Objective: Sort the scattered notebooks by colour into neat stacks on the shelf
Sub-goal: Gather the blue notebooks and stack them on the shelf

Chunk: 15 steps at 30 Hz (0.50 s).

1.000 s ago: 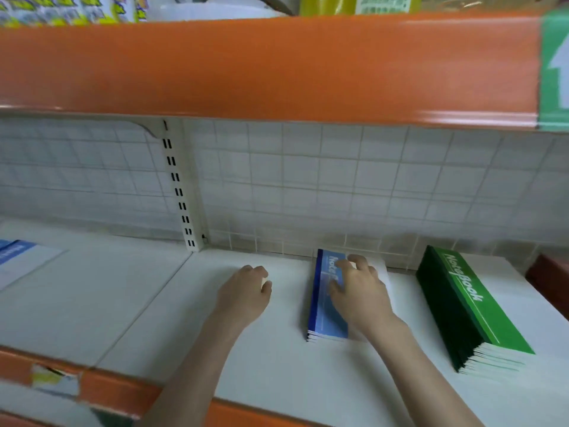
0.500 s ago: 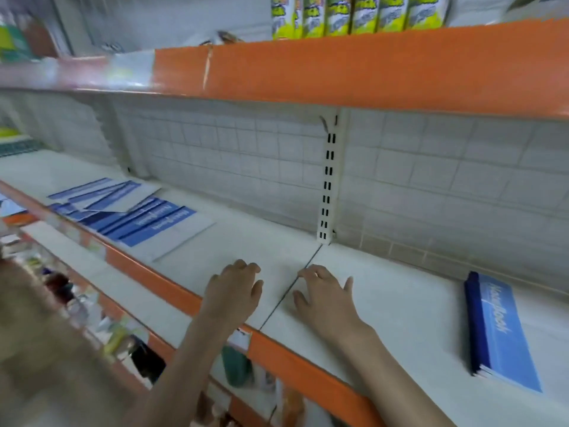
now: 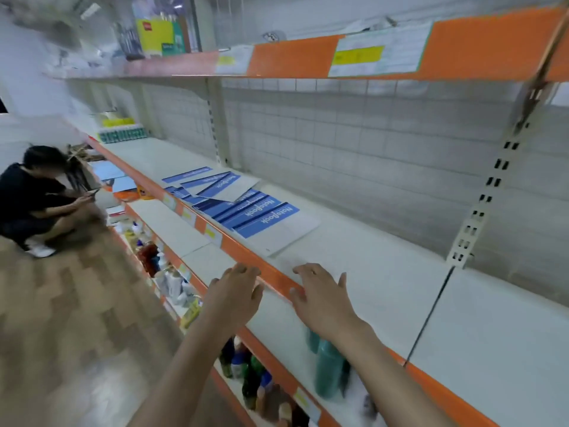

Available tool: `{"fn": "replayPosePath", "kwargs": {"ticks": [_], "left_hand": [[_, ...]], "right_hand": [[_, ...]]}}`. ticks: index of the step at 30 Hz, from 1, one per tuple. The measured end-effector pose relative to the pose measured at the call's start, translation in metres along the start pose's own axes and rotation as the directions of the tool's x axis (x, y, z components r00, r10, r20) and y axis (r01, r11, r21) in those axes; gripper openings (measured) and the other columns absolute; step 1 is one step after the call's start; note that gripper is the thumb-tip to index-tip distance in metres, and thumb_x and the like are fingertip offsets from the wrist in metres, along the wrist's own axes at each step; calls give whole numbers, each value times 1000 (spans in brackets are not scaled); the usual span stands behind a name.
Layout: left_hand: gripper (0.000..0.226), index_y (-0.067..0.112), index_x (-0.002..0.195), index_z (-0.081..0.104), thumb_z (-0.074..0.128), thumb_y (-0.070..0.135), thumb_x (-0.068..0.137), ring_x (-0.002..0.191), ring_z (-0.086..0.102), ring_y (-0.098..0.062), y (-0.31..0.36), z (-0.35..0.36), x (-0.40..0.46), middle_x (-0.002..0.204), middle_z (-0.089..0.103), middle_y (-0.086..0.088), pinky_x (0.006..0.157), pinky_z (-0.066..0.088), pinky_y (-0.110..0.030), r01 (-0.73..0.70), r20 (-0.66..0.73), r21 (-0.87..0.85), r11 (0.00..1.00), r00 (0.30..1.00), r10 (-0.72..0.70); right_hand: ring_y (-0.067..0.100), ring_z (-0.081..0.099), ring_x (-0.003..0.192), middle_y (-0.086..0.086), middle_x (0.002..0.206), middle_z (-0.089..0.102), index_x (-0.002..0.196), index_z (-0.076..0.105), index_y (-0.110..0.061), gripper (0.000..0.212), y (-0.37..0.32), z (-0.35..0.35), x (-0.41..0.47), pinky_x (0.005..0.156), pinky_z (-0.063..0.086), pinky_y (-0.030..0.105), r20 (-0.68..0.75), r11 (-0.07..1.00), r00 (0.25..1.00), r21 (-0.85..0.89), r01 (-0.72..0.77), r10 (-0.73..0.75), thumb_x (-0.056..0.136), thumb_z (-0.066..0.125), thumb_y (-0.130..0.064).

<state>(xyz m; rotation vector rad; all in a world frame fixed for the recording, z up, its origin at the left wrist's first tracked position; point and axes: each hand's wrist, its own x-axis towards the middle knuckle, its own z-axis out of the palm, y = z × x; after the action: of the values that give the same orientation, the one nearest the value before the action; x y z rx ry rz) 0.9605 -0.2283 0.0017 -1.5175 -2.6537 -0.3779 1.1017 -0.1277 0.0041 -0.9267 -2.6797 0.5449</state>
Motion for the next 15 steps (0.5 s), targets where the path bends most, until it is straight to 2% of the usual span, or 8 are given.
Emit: {"fn": "replayPosePath", "kwargs": {"ticks": [9, 15], "left_hand": [[42, 21, 137, 44, 39, 36, 99, 115, 54, -19, -85, -16, -4, 134, 48, 0, 89, 50, -36, 118, -10, 32, 993, 993, -117], [42, 20, 138, 43, 39, 35, 99, 121, 50, -20, -122, -19, 10, 137, 48, -1, 96, 48, -38, 136, -4, 32, 990, 991, -136]], "right_hand": [[23, 33, 135, 2, 146, 33, 140, 34, -19, 44, -76, 32, 44, 113, 6, 59, 120, 990, 985, -43, 133, -127, 97, 35, -29], [20, 29, 138, -1, 150, 29, 145, 29, -22, 48, -106, 52, 81, 115, 4, 58, 136, 983, 976, -50, 178, -170, 98, 36, -32]]}}
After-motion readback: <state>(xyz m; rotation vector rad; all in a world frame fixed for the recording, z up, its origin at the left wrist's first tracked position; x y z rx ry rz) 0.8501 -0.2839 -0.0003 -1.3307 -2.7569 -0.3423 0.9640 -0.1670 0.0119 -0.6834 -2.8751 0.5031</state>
